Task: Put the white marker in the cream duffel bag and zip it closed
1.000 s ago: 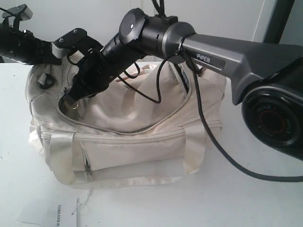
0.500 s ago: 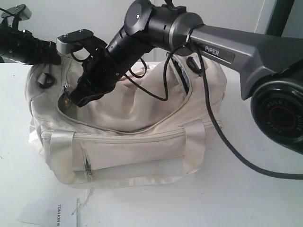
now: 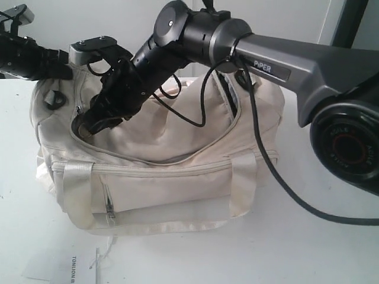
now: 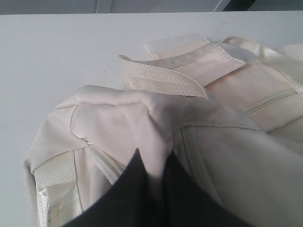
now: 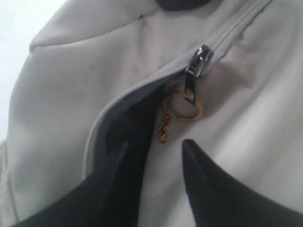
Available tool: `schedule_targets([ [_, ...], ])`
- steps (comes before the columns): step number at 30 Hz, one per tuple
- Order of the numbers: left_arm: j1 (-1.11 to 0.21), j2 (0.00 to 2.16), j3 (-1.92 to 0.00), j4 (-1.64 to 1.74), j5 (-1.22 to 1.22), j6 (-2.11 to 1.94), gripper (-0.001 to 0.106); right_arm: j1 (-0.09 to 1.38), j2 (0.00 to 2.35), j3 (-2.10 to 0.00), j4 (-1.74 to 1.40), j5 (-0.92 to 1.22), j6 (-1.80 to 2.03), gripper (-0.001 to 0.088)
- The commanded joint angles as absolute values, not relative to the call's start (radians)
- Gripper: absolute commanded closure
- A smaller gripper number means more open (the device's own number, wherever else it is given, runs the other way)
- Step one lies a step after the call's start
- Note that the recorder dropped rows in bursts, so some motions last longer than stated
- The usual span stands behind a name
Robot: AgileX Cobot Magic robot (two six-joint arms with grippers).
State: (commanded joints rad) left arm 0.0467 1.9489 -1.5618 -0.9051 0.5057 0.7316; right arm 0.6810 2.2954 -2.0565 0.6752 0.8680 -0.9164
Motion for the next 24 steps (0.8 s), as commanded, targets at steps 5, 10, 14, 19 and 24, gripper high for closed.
schedule_targets([
  [5, 0.047, 1.949, -1.562, -0.908, 0.508, 0.737, 0.105, 0.706, 2.325, -2.057, 0.653, 0.742, -1.132, 0.0332],
  [10, 0.047, 1.949, -1.562, -0.908, 0.508, 0.737, 0.105, 0.706, 2.362, -2.057, 0.604, 0.721, -1.155, 0.0322],
  [14, 0.047, 1.949, -1.562, -0.908, 0.508, 0.737, 0.105, 0.717, 2.383, -2.057, 0.618, 0.715, -1.106, 0.0232],
  [19, 0.047, 1.949, -1.562, -0.91, 0.512, 0.737, 0.105, 0.721, 2.387, -2.057, 0.62, 0.624, -1.075, 0.0334],
  [24, 0.047, 1.949, -1.562, -0.91, 0.512, 0.737, 0.105, 0.719, 2.384, -2.057, 0.623, 0.602, -0.982, 0.0865],
])
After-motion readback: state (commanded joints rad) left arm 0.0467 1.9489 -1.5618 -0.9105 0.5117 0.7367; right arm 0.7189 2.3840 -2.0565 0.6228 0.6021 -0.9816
